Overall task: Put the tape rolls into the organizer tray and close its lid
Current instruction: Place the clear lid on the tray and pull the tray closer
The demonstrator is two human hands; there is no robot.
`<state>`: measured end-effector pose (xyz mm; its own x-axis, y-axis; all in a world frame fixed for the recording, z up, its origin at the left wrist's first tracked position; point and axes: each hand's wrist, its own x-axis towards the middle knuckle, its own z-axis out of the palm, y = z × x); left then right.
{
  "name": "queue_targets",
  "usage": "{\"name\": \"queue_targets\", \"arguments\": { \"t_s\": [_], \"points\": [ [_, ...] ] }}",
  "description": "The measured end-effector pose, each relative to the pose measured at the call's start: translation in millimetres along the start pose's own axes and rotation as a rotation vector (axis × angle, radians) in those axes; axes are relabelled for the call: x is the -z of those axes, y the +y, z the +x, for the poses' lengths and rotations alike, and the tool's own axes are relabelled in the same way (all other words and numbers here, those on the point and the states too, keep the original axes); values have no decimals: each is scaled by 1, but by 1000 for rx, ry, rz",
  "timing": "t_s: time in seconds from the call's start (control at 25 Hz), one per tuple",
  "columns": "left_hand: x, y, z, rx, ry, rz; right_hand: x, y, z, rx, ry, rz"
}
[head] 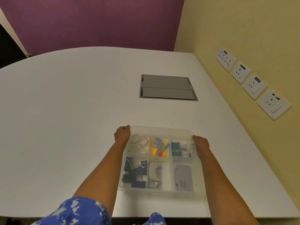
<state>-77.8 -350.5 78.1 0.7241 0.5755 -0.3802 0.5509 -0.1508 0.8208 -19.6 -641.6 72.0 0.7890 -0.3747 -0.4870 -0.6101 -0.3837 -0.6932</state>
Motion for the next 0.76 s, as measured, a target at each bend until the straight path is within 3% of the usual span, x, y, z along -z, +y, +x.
{"name": "queue_targets", "arguments": {
  "t_s": [0.2,0.76],
  "points": [
    [-8,2,15,62,-6,-92,-6,-8,16,-8,45,14],
    [-18,-5,32,124,18,-180,-15,-5,34,-79,-27,145]
  ]
}}
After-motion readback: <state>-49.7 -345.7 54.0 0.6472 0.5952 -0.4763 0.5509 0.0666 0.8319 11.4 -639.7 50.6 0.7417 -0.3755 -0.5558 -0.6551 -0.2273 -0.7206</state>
